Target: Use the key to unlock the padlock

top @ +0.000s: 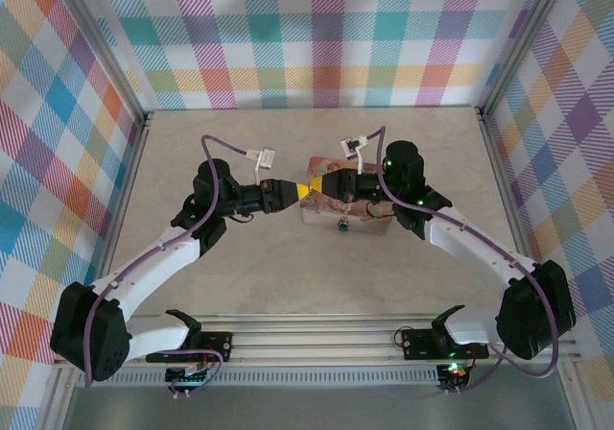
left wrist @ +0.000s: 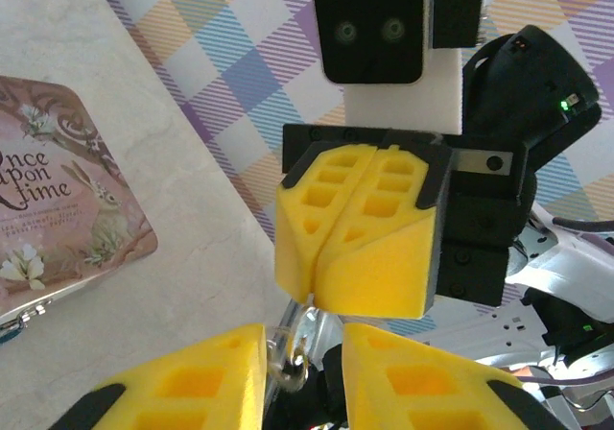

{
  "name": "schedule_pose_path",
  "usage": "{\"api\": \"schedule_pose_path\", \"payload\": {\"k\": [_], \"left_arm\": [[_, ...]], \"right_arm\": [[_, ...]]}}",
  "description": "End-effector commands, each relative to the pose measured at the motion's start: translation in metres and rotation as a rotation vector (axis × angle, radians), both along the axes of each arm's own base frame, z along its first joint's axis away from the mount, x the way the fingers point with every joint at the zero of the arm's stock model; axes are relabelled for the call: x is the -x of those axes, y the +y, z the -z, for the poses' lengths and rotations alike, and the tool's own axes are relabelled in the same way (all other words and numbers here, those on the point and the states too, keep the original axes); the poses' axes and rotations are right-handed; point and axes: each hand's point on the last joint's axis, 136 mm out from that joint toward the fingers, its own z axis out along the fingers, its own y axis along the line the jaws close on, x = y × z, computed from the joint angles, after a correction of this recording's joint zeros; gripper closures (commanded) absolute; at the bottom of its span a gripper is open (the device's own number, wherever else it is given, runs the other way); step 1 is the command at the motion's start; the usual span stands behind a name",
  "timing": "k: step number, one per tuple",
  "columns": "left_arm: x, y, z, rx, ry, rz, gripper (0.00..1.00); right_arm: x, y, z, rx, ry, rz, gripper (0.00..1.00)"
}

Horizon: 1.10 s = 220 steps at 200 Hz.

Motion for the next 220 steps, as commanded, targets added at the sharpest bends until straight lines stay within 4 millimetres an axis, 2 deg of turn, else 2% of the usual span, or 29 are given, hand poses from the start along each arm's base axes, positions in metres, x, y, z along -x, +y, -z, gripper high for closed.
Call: {"api": "schedule_pose_path", "payload": {"k": [1, 42, 187, 220], "left_arm": [[0.0069, -0.001, -0.0246, 0.034, -0.086, 0.014, 0.71], [0.0061, -0.002, -0.0222, 0.03, -0.079, 0.018, 0.78], [0.0049, -0.007, -0.0227, 0.033, -0.078, 0.035, 0.79], [0.0061, -0.0068, -0.0258, 0.038, -0.086, 0.038, 0.84]], "right_arm": [[0.0031, 0.0013, -0.0059, -0.024, -0.028, -0.018, 1.0], [0.0027, 0.0019, -0.0058, -0.026, -0.028, -0.02, 1.0], [0.0027, 0.0041, -0.0072, -0.034, -0.022, -0.032, 1.0], [0.0027, 0.0043, -0.0075, -0.035, -0.022, -0.034, 1.0]]}}
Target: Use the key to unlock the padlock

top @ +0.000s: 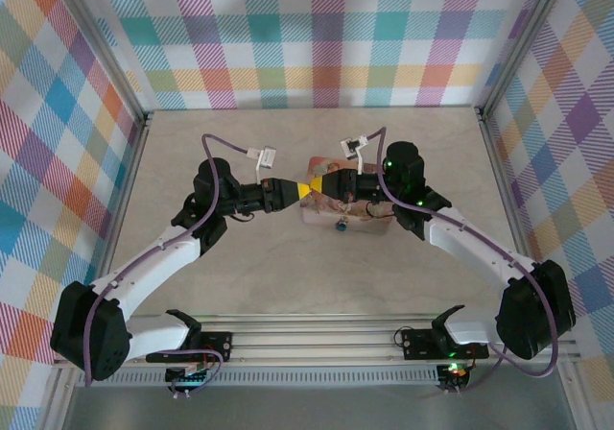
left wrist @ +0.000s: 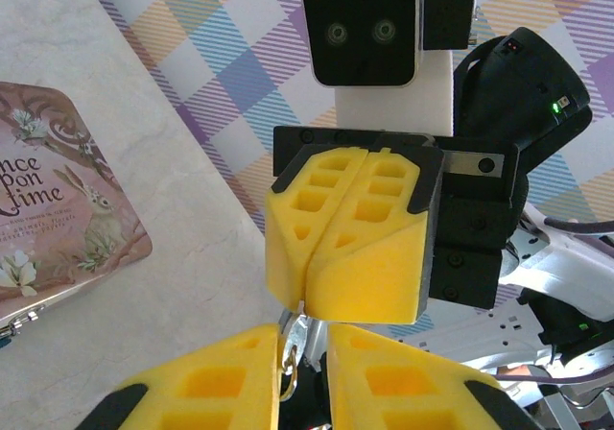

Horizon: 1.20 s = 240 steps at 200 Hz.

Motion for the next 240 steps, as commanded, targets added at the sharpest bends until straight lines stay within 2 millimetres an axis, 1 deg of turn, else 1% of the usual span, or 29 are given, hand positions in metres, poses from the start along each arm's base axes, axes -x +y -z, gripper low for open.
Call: {"api": "schedule_pose_path", "payload": {"k": [1, 21, 38, 53, 65, 69, 80, 98, 106, 114, 122, 134, 146, 157, 164, 174, 191, 224, 240], "left_arm": [[0.006, -0.004, -0.023, 0.036, -0.081, 0.032, 0.84], [0.007, -0.004, -0.023, 0.036, -0.081, 0.032, 0.91], [0.007, -0.004, -0.023, 0.035, -0.081, 0.034, 1.0], [0.009, -0.005, -0.02, 0.016, -0.081, 0.054, 1.0], [0.011, -0.004, -0.014, -0.022, -0.083, 0.057, 1.0], [0.011, -0.003, -0.012, -0.038, -0.088, 0.052, 1.0], [0.011, 0.0, -0.003, -0.088, -0.092, 0.037, 1.0], [0.011, 0.008, 0.015, -0.16, -0.087, 0.006, 1.0], [0.011, 0.01, 0.022, -0.185, -0.08, -0.007, 1.0], [0.008, 0.014, 0.033, -0.22, -0.062, -0.028, 1.0], [0.006, 0.017, 0.043, -0.255, -0.047, -0.053, 1.0], [0.001, 0.024, 0.059, -0.302, -0.023, -0.096, 1.0], [-0.003, 0.029, 0.072, -0.343, -0.005, -0.131, 1.0], [-0.006, 0.034, 0.083, -0.376, 0.013, -0.162, 1.0], [-0.008, 0.038, 0.091, -0.403, 0.029, -0.188, 1.0], [-0.009, 0.042, 0.099, -0.426, 0.039, -0.203, 1.0], [-0.009, 0.046, 0.11, -0.455, 0.055, -0.221, 1.0], [-0.008, 0.049, 0.123, -0.474, 0.079, -0.23, 1.0], [-0.005, 0.052, 0.127, -0.48, 0.084, -0.237, 1.0]], "right_arm": [[0.002, 0.004, -0.004, -0.021, -0.014, -0.027, 1.0], [0.003, 0.005, -0.005, -0.022, -0.015, -0.032, 1.0], [0.003, 0.006, -0.005, -0.021, -0.016, -0.036, 1.0], [0.003, 0.007, -0.003, -0.014, -0.008, -0.04, 1.0], [0.002, 0.007, -0.001, -0.005, 0.0, -0.034, 0.84], [0.002, 0.006, -0.001, -0.001, -0.002, -0.03, 0.8], [0.002, 0.004, 0.0, 0.017, -0.011, -0.017, 0.72], [0.001, -0.004, 0.002, 0.068, -0.024, 0.026, 0.55], [-0.001, -0.009, 0.004, 0.1, -0.025, 0.055, 0.5], [-0.004, -0.017, 0.009, 0.146, -0.019, 0.095, 0.46], [-0.008, -0.026, 0.019, 0.21, -0.006, 0.151, 0.45], [-0.017, -0.047, 0.041, 0.347, 0.031, 0.266, 0.41], [-0.026, -0.079, 0.07, 0.511, 0.103, 0.414, 0.36], [-0.03, -0.11, 0.094, 0.641, 0.175, 0.527, 0.35], [-0.03, -0.128, 0.108, 0.709, 0.215, 0.586, 0.34], [-0.03, -0.147, 0.122, 0.775, 0.242, 0.638, 0.34], [-0.03, -0.165, 0.14, 0.827, 0.274, 0.682, 0.32], [-0.038, -0.18, 0.168, 0.904, 0.363, 0.701, 0.3], [-0.042, -0.192, 0.181, 0.954, 0.425, 0.73, 0.26]]}}
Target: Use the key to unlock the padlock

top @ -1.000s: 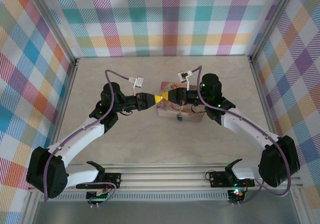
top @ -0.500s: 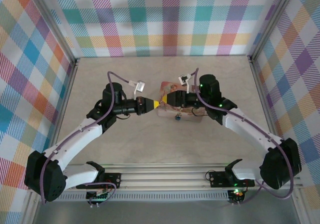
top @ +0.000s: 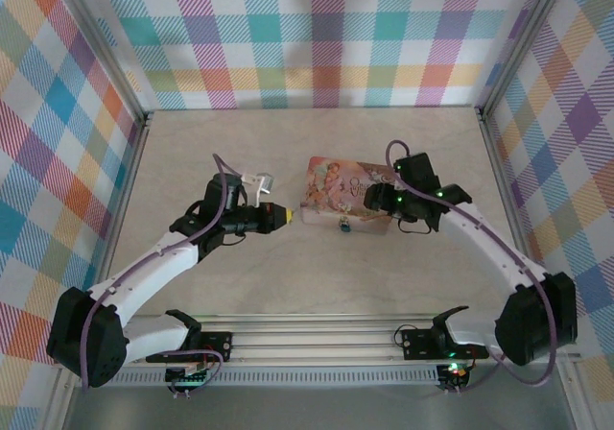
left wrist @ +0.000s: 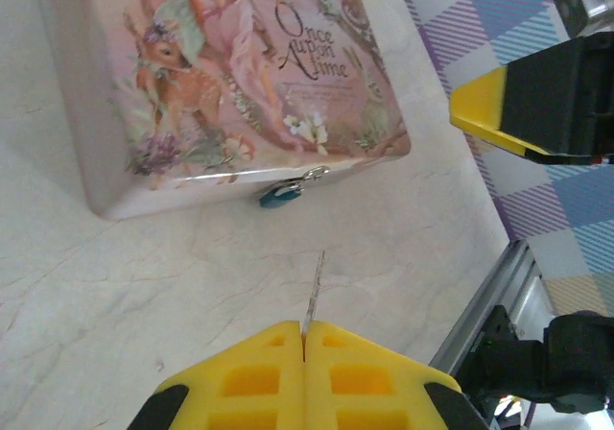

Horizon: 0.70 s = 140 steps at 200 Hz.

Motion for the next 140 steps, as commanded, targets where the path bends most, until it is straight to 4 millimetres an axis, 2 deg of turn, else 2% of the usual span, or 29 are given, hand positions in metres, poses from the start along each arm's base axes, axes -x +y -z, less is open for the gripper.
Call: {"api": "schedule_pose_path", "payload": {"k": [1, 24, 50, 109, 140], "left_arm": [[0.003, 0.007, 0.007, -0.031, -0.01, -0.018, 1.0], [0.006, 0.012, 0.011, -0.04, -0.012, -0.031, 1.0], [0.01, 0.016, 0.017, -0.054, -0.004, -0.037, 1.0], [0.013, 0.021, 0.023, -0.066, 0.0, -0.056, 1.0], [0.016, 0.024, 0.027, -0.073, 0.005, -0.061, 1.0]], "right_arm": [[0.002, -0.025, 0.023, 0.109, 0.098, 0.059, 0.27], [-0.009, -0.029, 0.039, 0.076, 0.134, 0.073, 0.25], [-0.027, -0.007, 0.046, -0.018, 0.109, -0.011, 0.27], [-0.056, 0.043, 0.039, -0.151, 0.072, -0.3, 0.34], [-0.068, 0.055, 0.045, -0.158, 0.092, -0.38, 0.34]]}}
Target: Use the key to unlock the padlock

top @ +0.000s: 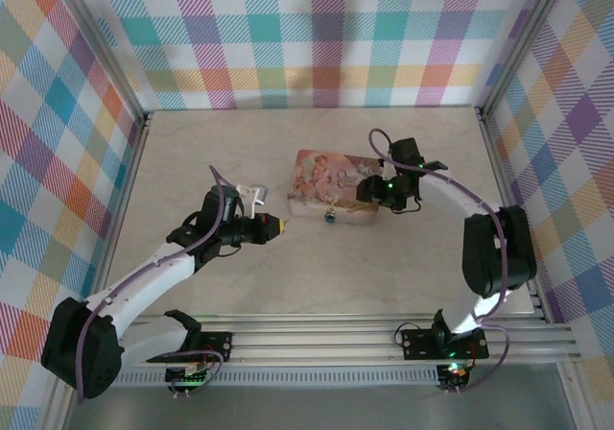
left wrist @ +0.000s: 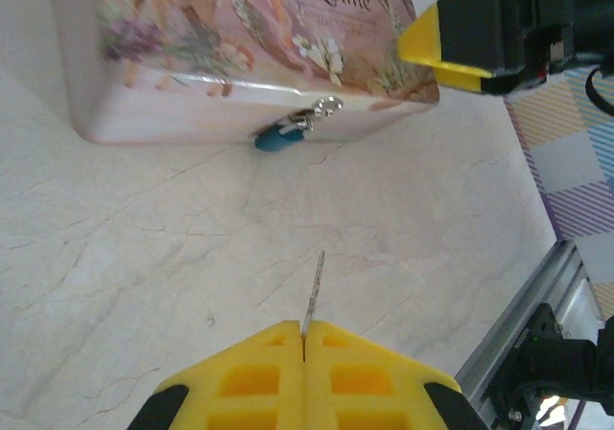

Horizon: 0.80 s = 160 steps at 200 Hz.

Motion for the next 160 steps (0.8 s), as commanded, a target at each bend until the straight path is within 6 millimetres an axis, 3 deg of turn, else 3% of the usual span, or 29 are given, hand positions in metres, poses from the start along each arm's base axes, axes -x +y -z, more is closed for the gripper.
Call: {"api": "schedule_pose_path", "payload": {"k": [1, 50, 88, 133, 160], "left_arm": [[0.003, 0.005, 0.001, -0.01, -0.012, -0.006, 1.0], [0.007, 0.012, 0.005, -0.039, -0.016, -0.019, 1.0], [0.007, 0.014, -0.003, -0.003, -0.054, -0.041, 1.0], [0.012, 0.02, -0.022, 0.006, -0.131, -0.044, 1.0], [0.019, 0.023, -0.009, -0.04, -0.116, -0.015, 1.0]], "right_arm": [[-0.008, 0.02, -0.009, -0.061, -0.032, -0.136, 0.34], [-0.029, 0.029, -0.006, -0.049, -0.029, -0.175, 0.35], [-0.034, 0.023, -0.04, -0.002, -0.093, -0.046, 0.34], [-0.008, 0.013, -0.06, 0.106, -0.18, 0.073, 0.35], [0.021, 0.041, -0.053, 0.155, -0.226, 0.056, 0.37]]}}
